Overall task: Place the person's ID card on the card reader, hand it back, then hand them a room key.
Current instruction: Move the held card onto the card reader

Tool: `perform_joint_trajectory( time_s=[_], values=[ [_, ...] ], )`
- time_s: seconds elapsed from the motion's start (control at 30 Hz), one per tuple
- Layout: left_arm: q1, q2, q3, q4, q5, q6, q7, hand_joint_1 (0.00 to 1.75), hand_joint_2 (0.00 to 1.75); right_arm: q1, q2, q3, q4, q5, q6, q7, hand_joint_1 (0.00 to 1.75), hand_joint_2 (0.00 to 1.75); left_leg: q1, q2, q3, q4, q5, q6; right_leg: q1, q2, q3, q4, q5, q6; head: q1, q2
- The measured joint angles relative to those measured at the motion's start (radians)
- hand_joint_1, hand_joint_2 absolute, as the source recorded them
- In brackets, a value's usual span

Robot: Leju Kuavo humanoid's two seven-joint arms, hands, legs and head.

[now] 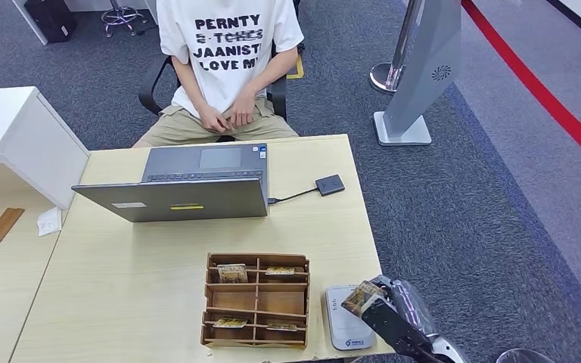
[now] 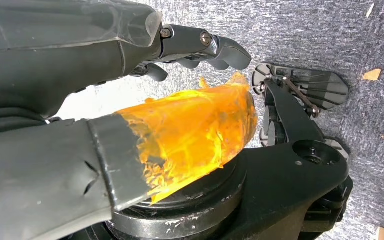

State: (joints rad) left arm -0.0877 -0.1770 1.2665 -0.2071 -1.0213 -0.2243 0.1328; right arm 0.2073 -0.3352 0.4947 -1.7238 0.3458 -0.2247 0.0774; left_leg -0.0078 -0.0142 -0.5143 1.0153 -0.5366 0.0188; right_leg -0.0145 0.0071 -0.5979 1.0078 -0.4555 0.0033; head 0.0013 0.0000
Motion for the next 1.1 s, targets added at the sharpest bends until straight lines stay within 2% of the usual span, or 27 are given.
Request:
perform_joint_trajectory(
  time_s=[0.53,0.83,1.1],
  values=[
    [-0.001,0.0,0.005,0.0,-0.003,0.003,0.002,0.0,0.0,-0.024,-0.031,0.051,0.038,-0.007,0.022,0.019,1.75,1.75,0.0,0.0,0.0,0.0,0.0,0.0,0.0,0.0,0.0,0.0,0.0,0.0,0.0,0.0],
    [-0.001,0.0,0.006,0.0,-0.004,0.005,0.004,0.0,0.0,-0.038,-0.034,0.066,0.054,0.033,0.01,0.05,1.75,1.75,0.0,0.0,0.0,0.0,0.0,0.0,0.0,0.0,0.0,0.0,0.0,0.0,0.0,0.0],
    [-0.001,-0.001,0.007,0.0,-0.005,0.006,0.004,0.0,0.0,-0.05,-0.036,0.082,0.071,0.119,-0.013,0.105,1.75,1.75,0.0,0.0,0.0,0.0,0.0,0.0,0.0,0.0,0.0,0.0,0.0,0.0,0.0,0.0]
  ],
)
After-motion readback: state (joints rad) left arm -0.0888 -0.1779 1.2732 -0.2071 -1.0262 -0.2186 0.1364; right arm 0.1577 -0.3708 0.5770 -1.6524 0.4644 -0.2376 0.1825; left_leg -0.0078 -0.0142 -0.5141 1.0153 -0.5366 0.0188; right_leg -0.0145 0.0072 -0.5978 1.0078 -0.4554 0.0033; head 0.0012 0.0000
